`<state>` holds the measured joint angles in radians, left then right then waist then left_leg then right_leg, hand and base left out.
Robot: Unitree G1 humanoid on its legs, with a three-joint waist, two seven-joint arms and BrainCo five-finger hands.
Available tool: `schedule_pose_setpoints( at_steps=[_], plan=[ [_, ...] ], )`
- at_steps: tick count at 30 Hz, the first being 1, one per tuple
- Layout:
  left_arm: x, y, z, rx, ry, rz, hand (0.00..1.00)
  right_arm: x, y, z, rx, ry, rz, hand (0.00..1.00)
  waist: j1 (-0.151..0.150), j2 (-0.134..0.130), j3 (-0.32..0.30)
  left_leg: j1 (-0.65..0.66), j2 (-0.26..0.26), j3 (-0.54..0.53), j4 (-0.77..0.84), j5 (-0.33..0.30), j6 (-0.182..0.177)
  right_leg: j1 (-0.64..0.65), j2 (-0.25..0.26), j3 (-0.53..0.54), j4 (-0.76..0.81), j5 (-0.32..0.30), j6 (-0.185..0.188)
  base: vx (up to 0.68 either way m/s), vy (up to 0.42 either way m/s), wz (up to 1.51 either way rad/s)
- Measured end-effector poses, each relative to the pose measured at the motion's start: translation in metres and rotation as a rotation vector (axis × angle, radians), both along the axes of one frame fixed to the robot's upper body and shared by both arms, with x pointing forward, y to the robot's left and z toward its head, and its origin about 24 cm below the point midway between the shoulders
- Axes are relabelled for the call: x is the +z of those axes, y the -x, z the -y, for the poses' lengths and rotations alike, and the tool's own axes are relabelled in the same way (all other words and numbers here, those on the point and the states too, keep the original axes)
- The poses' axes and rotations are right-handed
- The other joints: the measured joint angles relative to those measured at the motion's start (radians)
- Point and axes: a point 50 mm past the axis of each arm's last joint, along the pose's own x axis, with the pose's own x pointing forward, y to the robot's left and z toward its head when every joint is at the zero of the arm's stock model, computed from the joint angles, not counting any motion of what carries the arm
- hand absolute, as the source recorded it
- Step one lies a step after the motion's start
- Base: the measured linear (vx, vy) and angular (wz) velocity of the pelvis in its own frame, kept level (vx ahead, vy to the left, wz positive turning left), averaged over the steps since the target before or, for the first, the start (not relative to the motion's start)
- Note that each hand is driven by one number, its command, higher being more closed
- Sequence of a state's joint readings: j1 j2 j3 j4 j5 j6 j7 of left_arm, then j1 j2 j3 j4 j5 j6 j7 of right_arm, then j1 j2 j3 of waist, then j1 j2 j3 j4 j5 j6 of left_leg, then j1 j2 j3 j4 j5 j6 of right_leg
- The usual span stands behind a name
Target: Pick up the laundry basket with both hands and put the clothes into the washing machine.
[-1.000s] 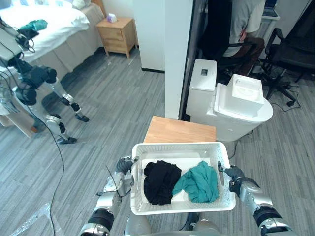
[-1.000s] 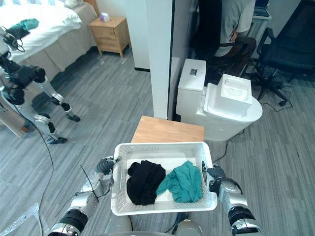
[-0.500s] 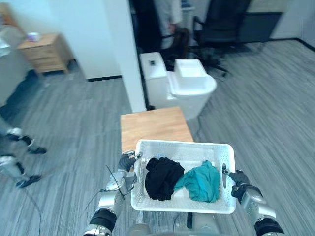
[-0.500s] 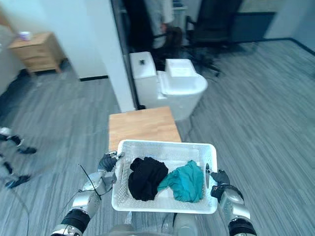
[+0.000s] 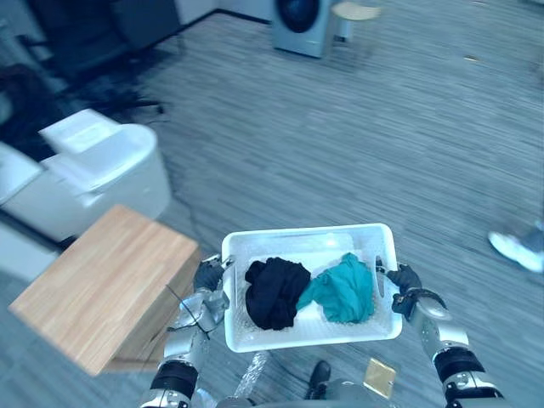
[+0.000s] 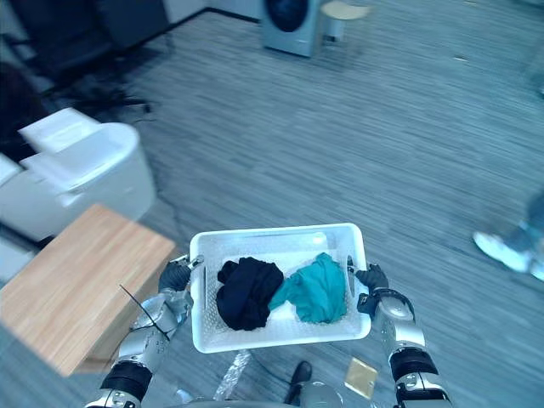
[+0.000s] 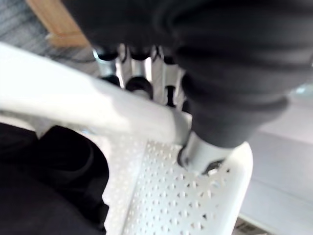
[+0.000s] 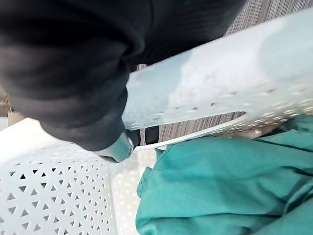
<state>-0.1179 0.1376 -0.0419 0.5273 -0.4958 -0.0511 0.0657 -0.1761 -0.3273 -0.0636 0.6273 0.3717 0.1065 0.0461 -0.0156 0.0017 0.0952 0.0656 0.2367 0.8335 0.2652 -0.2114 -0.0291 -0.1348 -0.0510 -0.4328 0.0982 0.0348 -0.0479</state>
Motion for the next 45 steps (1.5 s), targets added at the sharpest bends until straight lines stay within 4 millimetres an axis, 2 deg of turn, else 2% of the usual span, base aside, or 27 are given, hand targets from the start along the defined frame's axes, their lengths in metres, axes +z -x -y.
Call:
schedule_pose_setpoints(
  at_steps=[4, 5, 7, 9, 11, 13, 15, 16, 19, 20, 21, 24, 25, 28, 30, 32, 33, 34, 35, 36, 37, 38, 39, 40, 42, 44, 45],
  plan=[
    [-0.008, 0.002, 0.015, -0.043, 0.018, -0.042, 1.00, -0.017, 0.030, 0.011, -0.072, -0.009, -0.059, 1.00, -0.028, 0.000, 0.001, 0.005, 0.128, 0.000, 0.233, -0.019, -0.005, 0.046, 0.064, 0.083, -0.015, -0.018, -0.011, 0.06, -0.082, -0.65],
    [-0.010, 0.004, 0.016, -0.040, 0.023, -0.053, 1.00, -0.021, 0.035, 0.010, -0.078, -0.014, -0.074, 1.00, -0.024, 0.015, 0.010, -0.020, 0.215, -0.041, 0.415, -0.018, 0.064, 0.077, 0.102, 0.121, -0.015, -0.064, -0.027, 0.13, -0.134, -1.07],
    [-0.016, 0.011, 0.013, -0.028, 0.024, -0.074, 1.00, -0.023, 0.036, 0.007, -0.081, -0.016, -0.082, 1.00, -0.014, 0.041, 0.031, -0.110, 0.282, -0.220, 0.644, 0.046, 0.215, 0.123, 0.152, 0.178, -0.014, -0.107, -0.057, 0.13, -0.075, -1.11],
    [-0.021, 0.021, 0.011, -0.016, 0.029, -0.093, 1.00, -0.024, 0.036, 0.006, -0.068, -0.010, -0.094, 1.00, 0.022, 0.039, 0.056, -0.261, 0.102, -0.563, 0.732, -0.030, 0.071, 0.148, 0.150, 0.267, 0.002, -0.139, -0.064, 0.10, 0.044, -1.21],
    [-0.019, 0.023, 0.009, -0.015, 0.026, -0.085, 1.00, -0.026, 0.037, 0.003, -0.059, -0.013, -0.103, 1.00, 0.038, 0.022, 0.066, -0.355, 0.016, -0.609, 0.581, -0.044, 0.038, 0.166, 0.134, 0.278, -0.041, -0.137, -0.055, 0.17, 0.068, -0.66],
    [-0.019, 0.023, 0.003, -0.014, 0.008, -0.089, 1.00, -0.027, 0.037, 0.000, -0.044, -0.020, -0.106, 1.00, 0.037, 0.020, 0.067, -0.406, -0.007, -0.574, 0.307, -0.008, -0.006, 0.189, 0.132, 0.269, -0.101, -0.119, -0.026, 0.20, 0.079, -0.36],
    [-0.020, 0.024, 0.005, -0.012, 0.017, -0.094, 1.00, -0.028, 0.038, 0.001, -0.047, -0.018, -0.114, 1.00, 0.034, 0.039, 0.061, -0.407, -0.047, -0.593, -0.022, 0.085, -0.059, 0.203, 0.136, 0.273, -0.117, -0.133, -0.006, 0.25, 0.128, -0.21],
    [-0.019, 0.023, 0.006, -0.012, 0.019, -0.093, 1.00, -0.027, 0.038, 0.001, -0.048, -0.017, -0.113, 1.00, 0.036, 0.043, 0.059, -0.411, -0.046, -0.595, -0.033, 0.098, -0.059, 0.205, 0.135, 0.275, -0.108, -0.147, -0.001, 0.41, 0.227, -0.36],
    [-0.018, 0.020, 0.007, -0.016, 0.015, -0.086, 1.00, -0.031, 0.041, -0.003, -0.064, -0.044, -0.114, 1.00, 0.067, -0.007, 0.046, -0.407, -0.089, -0.569, 0.054, 0.131, 0.000, 0.142, 0.040, 0.254, 0.152, -0.335, 0.066, 0.38, 0.208, -0.30],
    [-0.018, 0.021, 0.008, -0.027, 0.011, -0.089, 1.00, -0.035, 0.046, -0.004, -0.071, -0.053, -0.129, 1.00, 0.071, -0.052, 0.043, -0.372, -0.141, -0.556, 0.077, 0.123, 0.040, 0.086, -0.043, 0.250, 0.436, -0.379, 0.109, 0.48, 0.190, 0.37],
    [-0.019, 0.022, 0.006, -0.031, 0.000, -0.100, 1.00, -0.038, 0.050, -0.007, -0.087, -0.072, -0.135, 1.00, 0.049, -0.095, 0.042, -0.332, -0.213, -0.555, 0.102, 0.072, 0.068, -0.005, -0.148, 0.259, 0.724, -0.341, 0.113, 0.61, 0.208, 0.56],
    [-0.017, 0.021, 0.007, -0.045, -0.009, -0.092, 1.00, -0.046, 0.061, -0.009, -0.099, -0.087, -0.171, 1.00, 0.022, -0.086, 0.049, -0.207, -0.276, -0.603, 0.062, 0.021, 0.113, -0.103, -0.231, 0.274, 1.023, -0.006, 0.117, 0.50, 0.153, 0.73],
    [-0.014, 0.019, 0.003, -0.056, -0.036, -0.078, 1.00, -0.047, 0.060, -0.012, -0.094, -0.099, -0.168, 1.00, 0.028, -0.069, 0.054, -0.155, -0.276, -0.627, 0.040, 0.000, 0.112, -0.147, -0.223, 0.271, 1.091, -0.077, 0.090, 0.67, 0.160, 0.39],
    [-0.005, 0.011, -0.001, -0.064, -0.060, -0.041, 1.00, -0.041, 0.054, -0.015, -0.093, -0.116, -0.127, 1.00, 0.015, -0.029, 0.066, -0.025, -0.276, -0.685, -0.046, -0.035, 0.100, -0.239, -0.190, 0.205, 0.866, -0.214, 0.071, 0.60, 0.091, 0.39],
    [0.002, 0.001, 0.002, -0.084, -0.069, -0.010, 1.00, -0.036, 0.050, -0.011, -0.098, -0.111, -0.098, 1.00, -0.002, -0.022, 0.072, 0.067, -0.278, -0.711, -0.101, -0.053, 0.072, -0.254, -0.170, 0.148, 0.438, -0.169, 0.096, 0.68, 0.018, 0.60],
    [0.004, -0.001, 0.001, -0.089, -0.081, -0.003, 1.00, -0.035, 0.050, -0.012, -0.101, -0.117, -0.094, 1.00, -0.028, -0.047, 0.062, 0.158, -0.299, -0.741, -0.151, -0.090, 0.018, -0.269, -0.164, 0.166, 0.107, -0.061, 0.177, 0.60, -0.074, 0.61],
    [0.002, 0.000, 0.000, -0.091, -0.087, -0.012, 1.00, -0.036, 0.051, -0.012, -0.104, -0.117, -0.095, 1.00, -0.033, -0.047, 0.061, 0.197, -0.296, -0.751, -0.163, -0.109, 0.004, -0.275, -0.161, 0.173, 0.098, -0.054, 0.171, 0.72, -0.143, 0.64],
    [-0.003, 0.004, 0.002, -0.089, -0.074, -0.030, 1.00, -0.036, 0.052, -0.010, -0.110, -0.117, -0.095, 1.00, -0.037, -0.030, 0.045, 0.248, -0.267, -0.752, -0.142, -0.158, -0.039, -0.271, -0.123, 0.194, 0.108, -0.034, 0.119, 0.81, -0.169, 0.57],
    [-0.005, 0.007, 0.003, -0.087, -0.067, -0.040, 1.00, -0.036, 0.054, -0.008, -0.117, -0.110, -0.098, 1.00, -0.045, -0.019, 0.029, 0.220, -0.233, -0.746, 0.027, -0.201, -0.096, -0.272, -0.099, 0.230, 0.179, 0.065, 0.036, 1.03, -0.253, 0.54],
    [-0.007, 0.009, 0.005, -0.083, -0.056, -0.045, 1.00, -0.036, 0.055, -0.005, -0.121, -0.106, -0.101, 1.00, -0.048, -0.006, 0.020, 0.176, -0.203, -0.731, 0.162, -0.202, -0.099, -0.269, -0.090, 0.225, 0.214, 0.099, 0.029, 1.04, -0.284, 0.39],
    [-0.010, 0.012, 0.011, -0.068, -0.024, -0.055, 1.00, -0.033, 0.054, 0.000, -0.118, -0.086, -0.100, 1.00, -0.043, 0.067, 0.009, 0.064, -0.100, -0.680, 0.433, -0.143, -0.080, -0.240, -0.037, 0.194, 0.251, 0.055, 0.014, 0.84, -0.244, 0.00],
    [-0.012, 0.013, 0.011, -0.060, -0.015, -0.060, 1.00, -0.032, 0.053, 0.003, -0.110, -0.075, -0.104, 1.00, -0.024, 0.116, 0.012, -0.015, -0.004, -0.639, 0.632, 0.019, -0.014, -0.190, 0.031, 0.188, 0.245, 0.008, -0.002, 0.82, -0.186, -0.56],
    [-0.017, 0.019, 0.007, -0.037, -0.013, -0.089, 1.00, -0.035, 0.052, -0.005, -0.085, -0.084, -0.124, 1.00, 0.007, 0.137, 0.022, -0.064, 0.074, -0.638, 0.793, 0.306, 0.047, -0.094, 0.091, 0.208, 0.203, -0.026, -0.023, 0.66, -0.101, -0.73],
    [-0.018, 0.020, 0.004, -0.028, -0.014, -0.092, 1.00, -0.036, 0.052, -0.008, -0.080, -0.088, -0.127, 1.00, 0.014, 0.141, 0.031, -0.096, 0.084, -0.658, 0.873, 0.277, 0.046, -0.038, 0.110, 0.219, 0.175, -0.041, -0.022, 0.81, -0.108, -0.69],
    [-0.015, 0.018, -0.006, -0.018, -0.039, -0.080, 1.00, -0.037, 0.050, -0.016, -0.074, -0.103, -0.125, 1.00, 0.036, 0.068, 0.084, -0.245, 0.061, -0.637, 0.988, 0.107, 0.049, 0.166, 0.095, 0.271, 0.079, -0.081, -0.018, 0.83, -0.096, -0.39],
    [-0.012, 0.016, -0.006, -0.019, -0.043, -0.067, 1.00, -0.032, 0.042, -0.017, -0.065, -0.099, -0.104, 1.00, 0.039, 0.039, 0.095, -0.351, 0.054, -0.584, 0.845, 0.058, 0.042, 0.240, 0.075, 0.285, 0.026, -0.084, -0.021, 0.68, -0.004, -0.35],
    [-0.009, 0.012, -0.008, -0.013, -0.046, -0.050, 1.00, -0.026, 0.033, -0.017, -0.044, -0.083, -0.082, 1.00, 0.042, 0.019, 0.107, -0.412, 0.023, -0.554, 0.610, 0.055, 0.034, 0.282, 0.047, 0.303, 0.000, -0.107, 0.003, 0.79, 0.067, -0.48]
  ],
)
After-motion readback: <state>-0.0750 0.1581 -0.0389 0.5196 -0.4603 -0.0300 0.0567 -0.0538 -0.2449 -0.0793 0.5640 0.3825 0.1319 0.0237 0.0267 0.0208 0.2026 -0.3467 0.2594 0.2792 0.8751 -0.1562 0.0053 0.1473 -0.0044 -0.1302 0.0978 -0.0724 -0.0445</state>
